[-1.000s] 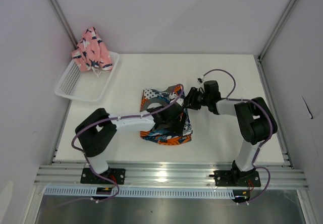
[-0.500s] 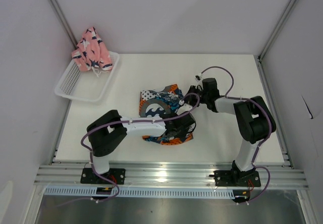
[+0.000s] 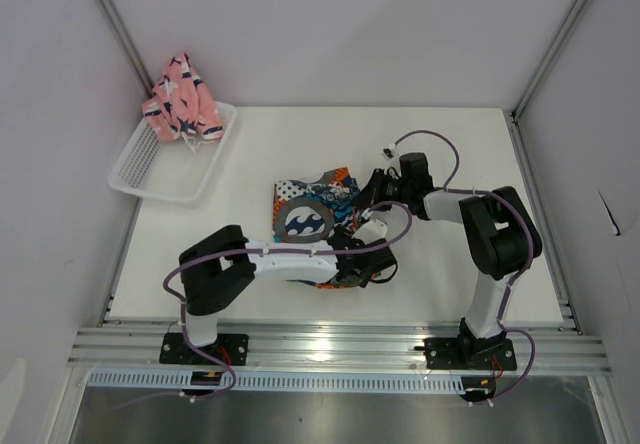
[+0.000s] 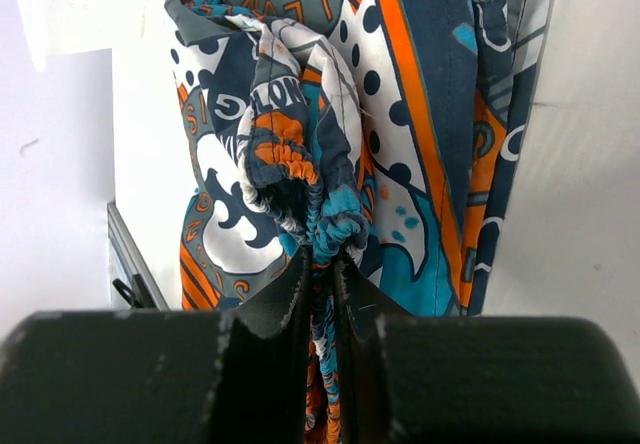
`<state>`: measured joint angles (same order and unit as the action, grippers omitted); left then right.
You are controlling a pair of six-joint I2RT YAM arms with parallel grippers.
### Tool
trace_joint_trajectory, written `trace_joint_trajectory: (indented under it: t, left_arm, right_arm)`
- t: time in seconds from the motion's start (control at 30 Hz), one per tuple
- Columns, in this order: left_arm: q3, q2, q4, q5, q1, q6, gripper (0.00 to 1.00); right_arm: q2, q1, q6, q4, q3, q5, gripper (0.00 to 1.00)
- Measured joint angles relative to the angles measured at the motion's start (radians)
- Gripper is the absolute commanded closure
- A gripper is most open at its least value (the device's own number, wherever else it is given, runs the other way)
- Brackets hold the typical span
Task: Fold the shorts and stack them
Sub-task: Fold the shorts
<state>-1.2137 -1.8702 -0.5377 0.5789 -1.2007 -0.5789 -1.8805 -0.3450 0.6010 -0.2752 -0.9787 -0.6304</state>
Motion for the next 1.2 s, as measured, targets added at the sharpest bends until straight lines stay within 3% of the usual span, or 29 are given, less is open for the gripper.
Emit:
trace_joint_trajectory:
  t: [0.43,0.77,0.8,0.93,1.2]
  left_arm:
    - [-0.063,-0.061,-0.060,0.108,-0.095,0.001,0.18]
    - [-0.063,-0.072,-0.060,0.116,-0.095,0.003,0.18]
    - [-0.063,-0.072,-0.060,0.115,-0.095,0.003,0.18]
    - [-0.056,-0.067,-0.051,0.104,-0.086,0.004,0.17]
    - [-0.033,0.120,-0.035,-0.009,-0.021,0.013,0.11]
  right_arm:
    - [-0.077,0.007,-0.039,-0.022,-0.133,-0.177,0.94]
    - [-0.213,0.010,-0.087,0.040,-0.245,-0.171,0.89]
    - [-0.224,0.011,-0.088,0.045,-0.245,-0.166,0.85]
    - [-0.238,0.019,-0.095,0.072,-0.245,-0.143,0.51]
    - [-0.192,0.029,-0.113,0.141,-0.258,-0.091,0.12]
